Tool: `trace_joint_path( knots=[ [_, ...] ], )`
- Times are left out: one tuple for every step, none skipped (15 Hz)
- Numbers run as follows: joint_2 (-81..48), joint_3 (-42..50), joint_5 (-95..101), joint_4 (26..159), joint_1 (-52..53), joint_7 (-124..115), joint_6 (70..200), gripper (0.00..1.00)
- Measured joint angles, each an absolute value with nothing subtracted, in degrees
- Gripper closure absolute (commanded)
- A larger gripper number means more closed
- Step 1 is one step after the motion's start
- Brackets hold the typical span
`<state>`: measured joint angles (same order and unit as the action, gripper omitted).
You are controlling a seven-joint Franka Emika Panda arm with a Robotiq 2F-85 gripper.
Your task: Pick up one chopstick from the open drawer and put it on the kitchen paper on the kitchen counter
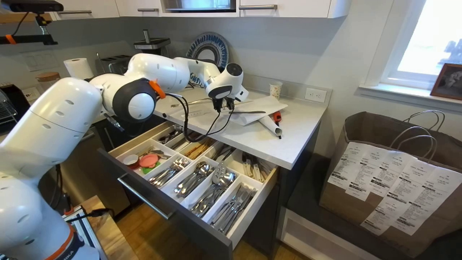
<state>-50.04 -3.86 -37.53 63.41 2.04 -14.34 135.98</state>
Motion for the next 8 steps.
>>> trace_joint_path(
  knots=[
    [-50.39,-3.86,-36.74,62.95,2.05,-15.01,135.98,0.98],
    [-50.69,-3.87,-36.09,62.60,2.04,-15.59,135.98,0.73],
    [-50.96,-3.87,-35.43,62.21,2.05,-15.95,135.98,0.64],
    [-51.20,-3.89,-34.80,61.80,2.05,-16.36,135.98,0.59],
    [-51.40,-3.95,-34.30,61.44,2.05,-16.66,135.98,0.50],
    [-51.50,-4.05,-34.01,61.22,2.05,-16.75,135.98,0.43],
    [-51.53,-4.19,-33.73,61.03,2.05,-16.76,135.98,0.36],
    [-51.53,-4.37,-33.38,60.81,2.05,-16.76,135.98,0.27]
  ],
)
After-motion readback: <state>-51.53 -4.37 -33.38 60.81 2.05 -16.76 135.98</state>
